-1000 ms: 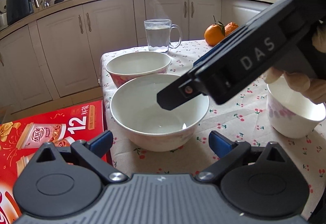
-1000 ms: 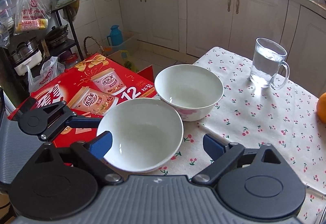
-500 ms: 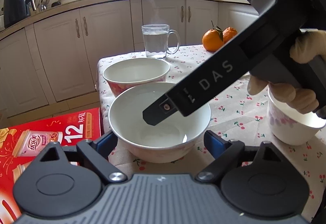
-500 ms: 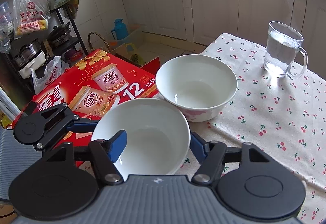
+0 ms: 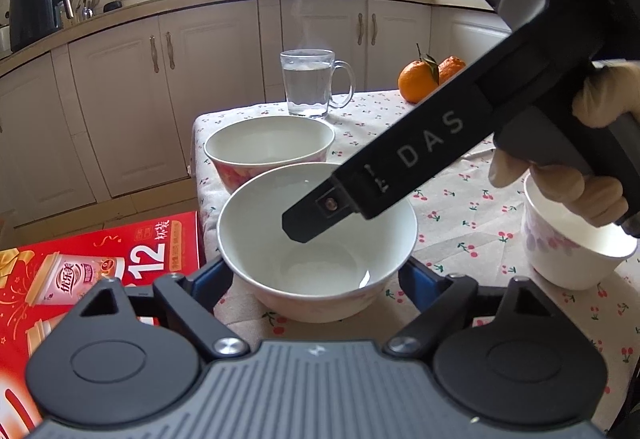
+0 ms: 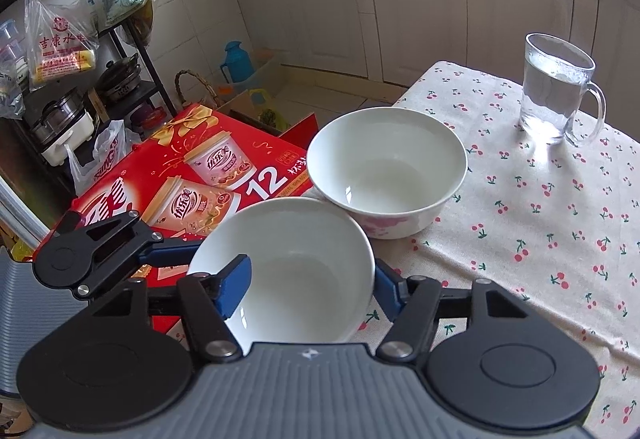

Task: Organize plates and bowls
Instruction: 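Close the right tool on the bowl rim, then carry the bowl with the right tool and lower it into the other bowl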

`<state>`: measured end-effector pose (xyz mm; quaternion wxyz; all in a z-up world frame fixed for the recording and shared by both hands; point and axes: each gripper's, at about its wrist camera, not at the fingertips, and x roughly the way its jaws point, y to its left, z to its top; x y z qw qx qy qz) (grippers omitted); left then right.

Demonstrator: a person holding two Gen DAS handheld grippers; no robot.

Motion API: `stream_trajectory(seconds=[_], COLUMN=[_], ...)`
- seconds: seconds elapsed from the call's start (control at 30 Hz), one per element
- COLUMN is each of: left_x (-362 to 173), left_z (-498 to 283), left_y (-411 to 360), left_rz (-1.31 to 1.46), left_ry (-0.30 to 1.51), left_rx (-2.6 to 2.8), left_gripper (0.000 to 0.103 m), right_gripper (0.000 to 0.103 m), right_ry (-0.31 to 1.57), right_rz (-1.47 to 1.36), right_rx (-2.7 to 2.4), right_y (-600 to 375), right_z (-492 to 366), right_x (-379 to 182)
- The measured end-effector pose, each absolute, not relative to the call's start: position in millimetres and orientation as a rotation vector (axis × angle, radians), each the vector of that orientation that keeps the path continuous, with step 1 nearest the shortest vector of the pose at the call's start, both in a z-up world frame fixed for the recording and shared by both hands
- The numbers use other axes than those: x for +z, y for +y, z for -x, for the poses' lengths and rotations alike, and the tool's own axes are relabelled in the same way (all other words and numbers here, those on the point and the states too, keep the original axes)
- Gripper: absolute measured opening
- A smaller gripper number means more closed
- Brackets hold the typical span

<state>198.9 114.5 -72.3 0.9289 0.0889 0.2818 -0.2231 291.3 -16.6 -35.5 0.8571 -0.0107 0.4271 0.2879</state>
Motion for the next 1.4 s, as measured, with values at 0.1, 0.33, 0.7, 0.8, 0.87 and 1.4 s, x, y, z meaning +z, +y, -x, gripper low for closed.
stream_trajectory(seconds=[0.1, 0.33, 0.7, 0.8, 0.87, 1.4], left_x=[-67.5, -55.6, -40.9, -35.0, -31.8, -12.8], left_z=[-194.4, -175.8, -137.4, -126.4, -120.3, -107.4], left_y=[112.1, 101.9, 79.1, 73.1, 69.5, 15.5], left_rz=[-0.184, -0.203, -0.207, -0.196, -0.198, -0.287], left_ry=[0.575, 0.571, 0.601, 0.604, 0.602, 0.524], left_rx=[-0.460, -0.485, -0.524, -0.530, -0.534, -0.644], left_gripper=[0.089, 0.089, 0.089, 0.089, 0.089, 0.089], right_gripper=[0.070, 0.071, 0.071, 0.071, 0.071, 0.071], right_ry=[0.891, 0.898, 0.907, 0.900, 0.894, 0.796], right_rz=[0.018, -0.028, -0.052, -0.062, -0.070, -0.120], right_rx=[0.610, 0.595, 0.559, 0.555, 0.552, 0.449], right_y=[-19.8, -34.1, -59.7, -67.7, -73.3, -132.2], right_z=[-286.6, -268.7, -220.2, -206.5, -198.8, -155.7], right_x=[-31.9, -23.3, -10.5, -6.4, -3.2, 26.2])
